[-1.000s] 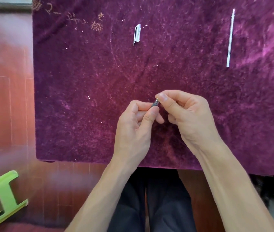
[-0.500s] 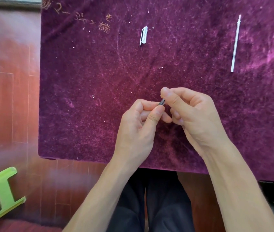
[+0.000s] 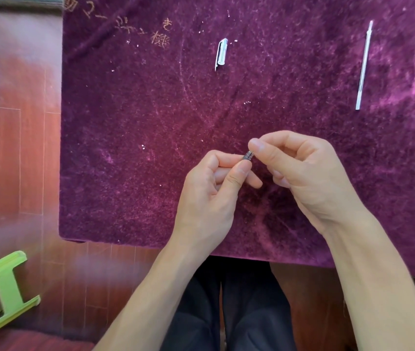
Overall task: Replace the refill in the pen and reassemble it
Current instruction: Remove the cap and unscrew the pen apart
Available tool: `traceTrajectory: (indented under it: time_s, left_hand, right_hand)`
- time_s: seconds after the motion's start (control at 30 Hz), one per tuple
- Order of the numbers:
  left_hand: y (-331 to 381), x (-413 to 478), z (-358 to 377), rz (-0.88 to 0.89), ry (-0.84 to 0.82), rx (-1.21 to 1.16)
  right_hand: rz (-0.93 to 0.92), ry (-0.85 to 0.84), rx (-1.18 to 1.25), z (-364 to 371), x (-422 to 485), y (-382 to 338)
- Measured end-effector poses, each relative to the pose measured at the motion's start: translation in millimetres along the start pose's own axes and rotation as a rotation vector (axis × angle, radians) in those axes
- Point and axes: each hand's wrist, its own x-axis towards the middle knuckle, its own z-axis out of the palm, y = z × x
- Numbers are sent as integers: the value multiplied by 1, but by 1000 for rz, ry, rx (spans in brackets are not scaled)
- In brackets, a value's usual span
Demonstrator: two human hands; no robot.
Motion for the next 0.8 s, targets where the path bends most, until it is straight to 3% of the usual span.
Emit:
traceTrajectory:
  time_s: [0.63, 0.8]
  left_hand:
    - [1, 1, 1, -11, -5, -25]
    - [4, 2, 2, -14, -4, -27]
  right_hand:
    - [43, -139, 13, -12, 9, -6]
    - [18, -94, -48, -13, 9, -5]
